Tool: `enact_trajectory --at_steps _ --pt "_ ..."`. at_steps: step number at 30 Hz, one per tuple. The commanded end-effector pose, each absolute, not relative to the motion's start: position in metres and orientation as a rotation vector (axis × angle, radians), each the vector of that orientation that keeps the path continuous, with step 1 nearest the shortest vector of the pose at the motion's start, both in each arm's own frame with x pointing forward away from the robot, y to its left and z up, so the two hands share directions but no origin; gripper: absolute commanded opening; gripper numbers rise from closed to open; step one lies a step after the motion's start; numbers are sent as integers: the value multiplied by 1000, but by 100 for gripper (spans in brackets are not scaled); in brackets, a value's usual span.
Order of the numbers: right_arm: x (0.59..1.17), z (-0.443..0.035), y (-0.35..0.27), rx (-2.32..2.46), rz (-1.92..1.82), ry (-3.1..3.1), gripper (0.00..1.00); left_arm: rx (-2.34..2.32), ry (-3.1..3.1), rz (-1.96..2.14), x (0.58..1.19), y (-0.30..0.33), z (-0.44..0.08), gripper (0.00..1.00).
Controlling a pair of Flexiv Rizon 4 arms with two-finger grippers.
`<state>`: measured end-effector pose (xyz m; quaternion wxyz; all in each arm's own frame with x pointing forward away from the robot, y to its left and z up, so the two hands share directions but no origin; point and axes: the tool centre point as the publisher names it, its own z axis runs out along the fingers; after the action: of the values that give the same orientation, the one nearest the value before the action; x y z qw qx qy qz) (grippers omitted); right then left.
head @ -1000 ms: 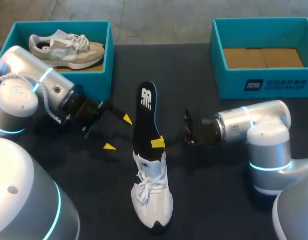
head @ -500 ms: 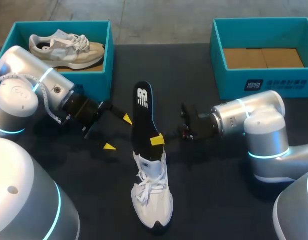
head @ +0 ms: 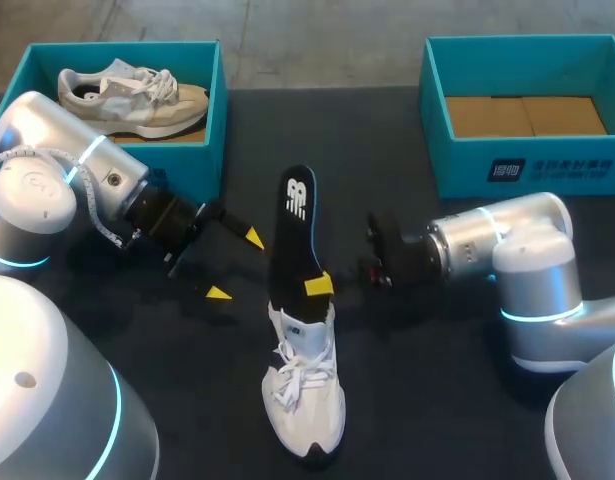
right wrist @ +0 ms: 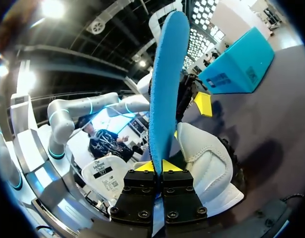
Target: Take the shoe out of the shoebox, open the shoe tongue, remove and reinsert the insole, then place the shoe into the shoebox
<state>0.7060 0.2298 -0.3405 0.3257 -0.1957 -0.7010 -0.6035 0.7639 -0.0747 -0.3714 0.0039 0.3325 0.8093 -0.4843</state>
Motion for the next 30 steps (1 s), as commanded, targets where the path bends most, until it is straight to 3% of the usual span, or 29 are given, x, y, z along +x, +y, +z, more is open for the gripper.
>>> enact_trajectory --at_steps 1,30 --pt "702 -345 229 -506 -1592 -1829 0 1044 2537 -1516 764 -74 -371 100" --pt "693 -347 229 -474 -1548 -1813 0 1044 2537 -1516 764 -74 -371 100"
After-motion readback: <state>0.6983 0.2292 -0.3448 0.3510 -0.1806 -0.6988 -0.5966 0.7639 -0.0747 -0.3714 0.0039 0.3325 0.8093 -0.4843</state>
